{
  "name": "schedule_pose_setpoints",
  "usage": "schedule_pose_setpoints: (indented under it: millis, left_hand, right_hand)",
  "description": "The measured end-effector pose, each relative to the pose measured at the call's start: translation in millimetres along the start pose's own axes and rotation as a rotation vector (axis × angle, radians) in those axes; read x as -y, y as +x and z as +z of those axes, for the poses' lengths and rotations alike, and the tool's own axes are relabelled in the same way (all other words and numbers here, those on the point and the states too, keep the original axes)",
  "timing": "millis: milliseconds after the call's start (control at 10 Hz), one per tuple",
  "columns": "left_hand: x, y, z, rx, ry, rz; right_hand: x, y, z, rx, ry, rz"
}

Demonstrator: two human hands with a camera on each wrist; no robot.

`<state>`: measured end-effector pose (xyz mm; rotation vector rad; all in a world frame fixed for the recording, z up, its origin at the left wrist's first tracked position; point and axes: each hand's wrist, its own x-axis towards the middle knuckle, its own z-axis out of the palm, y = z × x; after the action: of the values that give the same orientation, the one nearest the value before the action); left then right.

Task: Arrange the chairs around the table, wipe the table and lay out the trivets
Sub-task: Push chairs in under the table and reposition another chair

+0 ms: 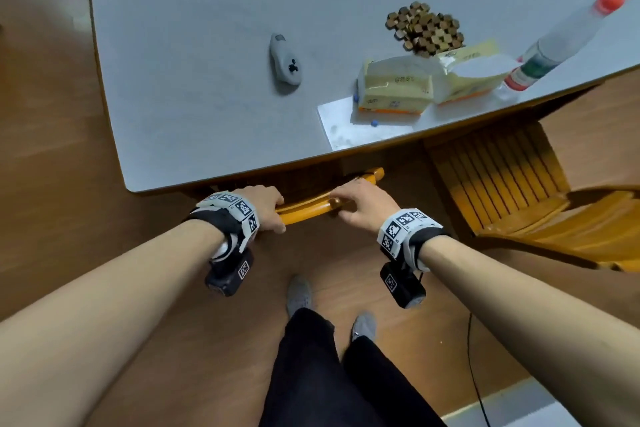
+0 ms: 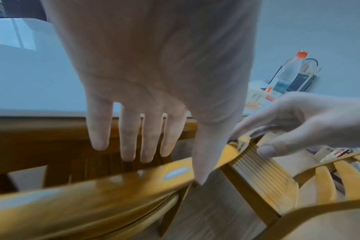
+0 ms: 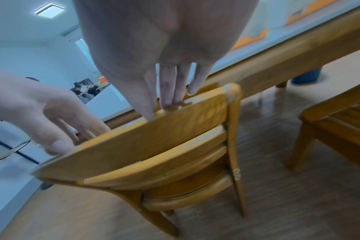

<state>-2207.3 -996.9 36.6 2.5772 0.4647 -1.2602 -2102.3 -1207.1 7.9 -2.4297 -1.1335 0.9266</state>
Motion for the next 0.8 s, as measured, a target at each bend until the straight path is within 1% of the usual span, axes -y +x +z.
schedule_pose_setpoints:
  millis: [100,200,300,400,500,600,700,800]
  left_hand:
    - [-39.0,-8.1,-31.7,-0.099,-0.084,0.050]
    - [-90.2,-21.5,-63.3,-0.244,-0.321,0.073]
    - [-145.7,-33.1,-91.0,-0.400,-0.635,0.117]
    - [-200.2,-46.5,-112.7,-0.541,-0.841,0.128]
    - [-246.0,-67.9,-139.9,-0.708,-1.062,0.164]
    - [-285.3,-92.3,-178.0,-0.870,-1.320,0.176]
    - [-317.5,-124.4,-203.1,-0.937,-1.454,0.188]
    - [-340.1,-139.2,-206.5,-0.952,-1.478,0.242]
  right_hand:
    - [-21.2,-39.1,-44.4,-0.099,0.084,0.123]
    - [-49.1,-75.4,-91.7,-0.272,0.262,0.245]
    - [-87.1,-98.9,-135.3,-0.446,0.457,0.288]
    - [-126.8,-117.0,-177.2,-0.532,0.531,0.281]
    - [-146.9,-127.2,-226.7,-0.472,0.534,0.202]
    - [-156.0,-137.3,-276.3,-0.489,0.567,0.102]
    - [-140.9,-154.1,-320.1,-0.551,0.770,0.007]
    - [-135.3,-171.2,-338.1,-0.553,0.810,-0.042]
